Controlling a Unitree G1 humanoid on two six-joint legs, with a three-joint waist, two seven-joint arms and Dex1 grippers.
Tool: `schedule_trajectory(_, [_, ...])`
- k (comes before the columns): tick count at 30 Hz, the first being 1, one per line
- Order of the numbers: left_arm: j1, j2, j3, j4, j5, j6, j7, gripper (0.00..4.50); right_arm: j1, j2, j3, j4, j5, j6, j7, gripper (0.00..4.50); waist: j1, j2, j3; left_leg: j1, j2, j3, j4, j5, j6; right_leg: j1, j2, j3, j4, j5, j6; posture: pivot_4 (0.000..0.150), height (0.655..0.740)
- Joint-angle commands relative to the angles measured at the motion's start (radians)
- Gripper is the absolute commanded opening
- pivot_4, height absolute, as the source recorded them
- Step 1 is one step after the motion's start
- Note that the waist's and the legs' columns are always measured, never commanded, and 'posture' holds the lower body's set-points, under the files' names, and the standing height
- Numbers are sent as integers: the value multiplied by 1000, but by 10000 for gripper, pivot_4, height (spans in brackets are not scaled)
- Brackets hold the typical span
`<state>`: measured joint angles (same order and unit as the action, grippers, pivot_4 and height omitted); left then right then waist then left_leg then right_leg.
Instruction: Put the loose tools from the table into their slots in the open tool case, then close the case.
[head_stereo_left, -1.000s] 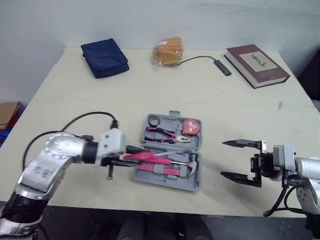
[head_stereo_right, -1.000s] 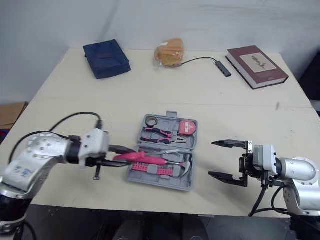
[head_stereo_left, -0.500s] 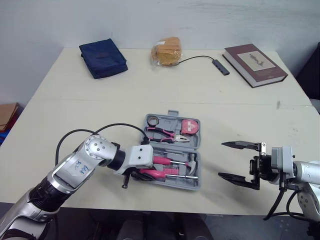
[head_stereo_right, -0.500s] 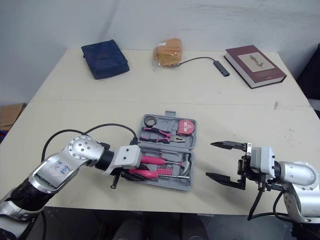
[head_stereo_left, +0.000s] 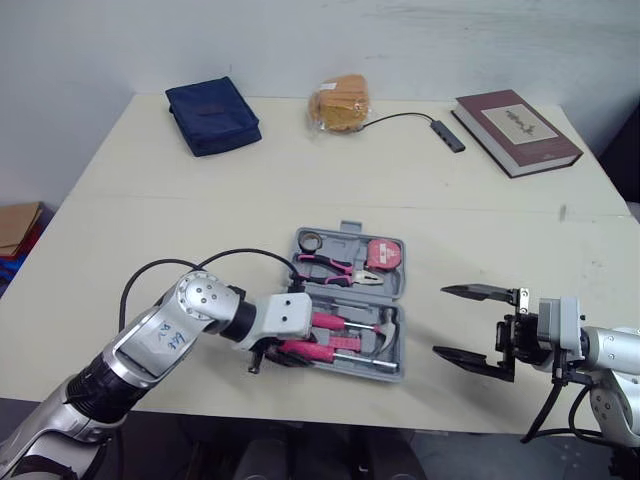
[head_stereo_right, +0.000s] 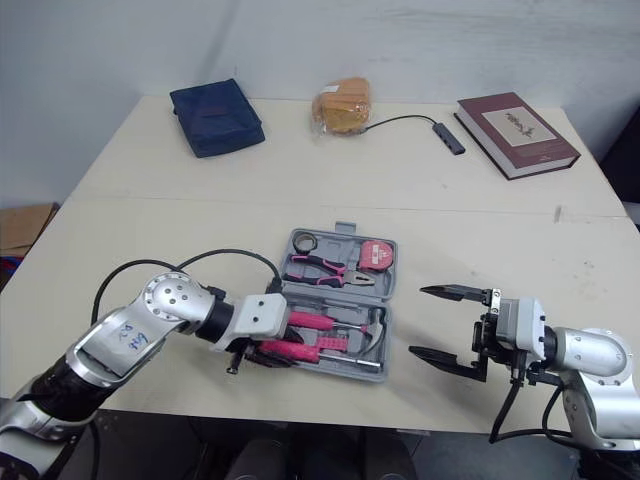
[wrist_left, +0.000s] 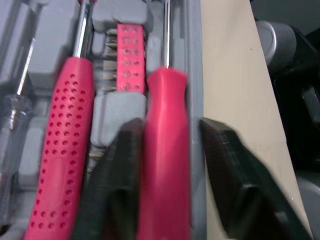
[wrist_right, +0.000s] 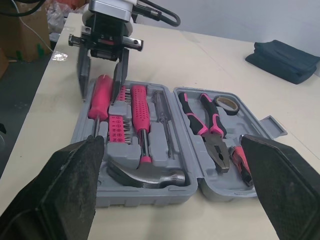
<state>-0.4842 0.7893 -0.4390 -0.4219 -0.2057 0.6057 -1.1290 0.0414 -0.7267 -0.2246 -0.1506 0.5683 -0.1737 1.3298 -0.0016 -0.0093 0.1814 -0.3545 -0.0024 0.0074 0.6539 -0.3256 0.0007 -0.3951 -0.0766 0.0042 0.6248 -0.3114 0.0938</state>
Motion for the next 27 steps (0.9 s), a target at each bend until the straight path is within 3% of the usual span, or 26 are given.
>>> schedule_trajectory(1, [-4,-34,85,-10,-79,-79,-34,32048,1,6,-9,-13,1,-14,-8,45000,1,0,0,0,0,0,0,0,0,0,0,0,0,0,0,1500,7400])
schedule_trajectory(6, [12,-113,177,48,-165,-274,-89,32048,-5,12,-2,-11,-6,-12,-18,45000,0,0,0,0,0,0,2,0,0,0,0,0,0,0,0,1500,7400])
schedule_trajectory(9, [46,-160,201,80,-207,-304,-98,23031,-5,17,0,-10,-8,-9,-28,45000,0,0,0,0,0,0,2,0,-1,0,0,0,0,0,0,1500,7400])
schedule_trajectory(14, [108,-202,193,161,-180,-392,-97,511,1,19,4,-10,-12,-9,-42,45000,0,0,0,0,0,0,4,0,0,1,0,-1,1,0,0,1500,7400])
schedule_trajectory(27, [142,-194,145,312,-18,-542,-85,511,7,23,10,2,-15,-2,-60,45000,0,0,0,0,0,0,4,-1,1,1,0,-1,1,0,0,1500,7400])
